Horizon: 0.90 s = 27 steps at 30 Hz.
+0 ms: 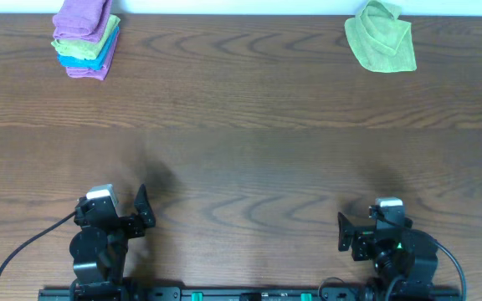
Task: Fold the cloth
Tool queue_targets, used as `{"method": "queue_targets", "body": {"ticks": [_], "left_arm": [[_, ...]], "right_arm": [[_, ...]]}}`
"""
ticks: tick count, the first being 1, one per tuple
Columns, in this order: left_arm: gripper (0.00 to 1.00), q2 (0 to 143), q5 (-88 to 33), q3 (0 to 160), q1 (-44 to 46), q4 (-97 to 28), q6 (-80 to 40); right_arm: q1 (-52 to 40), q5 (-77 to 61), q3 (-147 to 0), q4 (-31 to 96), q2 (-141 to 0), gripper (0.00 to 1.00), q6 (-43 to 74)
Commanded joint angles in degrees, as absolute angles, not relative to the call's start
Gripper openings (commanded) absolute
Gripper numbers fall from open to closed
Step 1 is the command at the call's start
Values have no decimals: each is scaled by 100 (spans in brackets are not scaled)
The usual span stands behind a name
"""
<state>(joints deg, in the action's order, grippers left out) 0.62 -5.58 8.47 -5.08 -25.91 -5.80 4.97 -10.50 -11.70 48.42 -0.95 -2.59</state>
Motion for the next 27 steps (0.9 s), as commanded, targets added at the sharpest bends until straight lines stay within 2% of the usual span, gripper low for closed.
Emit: {"method": "queue_targets", "body": {"ticks": [1,7,12,16,20,23,27], "left_arm": [[95,25,-491,740,-484,-2600,-600],[95,25,-491,740,-484,-2600,-600],[95,25,-491,742,-484,-2600,-600],[95,25,-491,740,-484,-2600,-600],[96,25,-491,740,-484,-2600,-602],[95,25,-491,740,-484,-2600,-600],[95,25,-491,740,-484,-2600,-602]], "right_arm": [[523,-1079,-1087,4856,-32,99,-329],[523,-1162,-1087,4567,-32,99,-231],[523,-1243,-1087,3336,-32,99,1310],[523,-1009,-1087,2626,-32,99,1378],[528,174,-1070,1472,-119,99,2010],[541,314,-1070,585,-762,99,1776],[576,231,-1243,-836,-2950,99,1916]]}}
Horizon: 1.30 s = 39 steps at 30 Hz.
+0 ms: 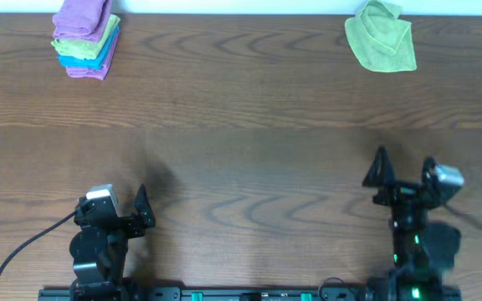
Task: Fold the cloth
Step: 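Reach the right gripper to the crumpled green cloth and grasp it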
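Observation:
A crumpled green cloth [381,39] lies at the far right of the wooden table [241,159]. My right gripper [404,167] is raised over the near right part of the table, well short of the cloth, its two fingers spread apart with nothing between them. My left gripper [143,211] rests low at the near left, its fingers showing as one dark shape with nothing held.
A stack of folded purple, green and blue cloths [86,38] sits at the far left corner. Both arm bases stand along the near edge, and a black cable [23,247] runs from the left arm.
My right arm has risen from its rest pose near the front edge and reached forward and slightly right, and its fingers now show spread open. The left arm and both cloth piles are unchanged.

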Tool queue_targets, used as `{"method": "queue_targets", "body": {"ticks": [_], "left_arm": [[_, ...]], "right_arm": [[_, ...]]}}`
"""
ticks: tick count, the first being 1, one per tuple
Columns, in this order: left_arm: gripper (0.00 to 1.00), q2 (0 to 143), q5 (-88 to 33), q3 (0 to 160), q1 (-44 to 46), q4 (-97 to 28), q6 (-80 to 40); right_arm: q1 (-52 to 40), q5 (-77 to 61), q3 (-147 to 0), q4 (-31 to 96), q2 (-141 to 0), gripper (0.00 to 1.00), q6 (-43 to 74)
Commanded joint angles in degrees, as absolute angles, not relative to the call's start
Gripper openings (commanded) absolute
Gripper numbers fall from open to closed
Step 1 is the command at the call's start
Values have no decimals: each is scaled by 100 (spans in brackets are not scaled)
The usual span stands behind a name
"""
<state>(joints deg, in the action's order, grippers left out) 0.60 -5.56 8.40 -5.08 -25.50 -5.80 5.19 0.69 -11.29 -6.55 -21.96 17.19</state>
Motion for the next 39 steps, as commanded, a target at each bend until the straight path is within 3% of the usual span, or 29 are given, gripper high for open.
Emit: {"method": "queue_targets", "body": {"ticks": [1,8,18,23,32,39], "left_arm": [[95,25,-491,740,-484,-2600,-600],[95,25,-491,740,-484,-2600,-600],[95,25,-491,740,-484,-2600,-602],[95,25,-491,740,-484,-2600,-600],[95,25,-491,740,-484,-2600,-600],[95,25,-491,740,-484,-2600,-600]], "right_arm": [[582,226,-1492,-1127,-3752,99,1927],[609,51,-4165,-777,-7365,99,891],[1004,64,-8357,1162,-10798,99,-296],[1234,128,-9717,1922,-11920,97,-440],[1269,-307,-10503,2305,-13113,94,-255],[1267,-655,-10503,1597,-13559,97,202]]}}
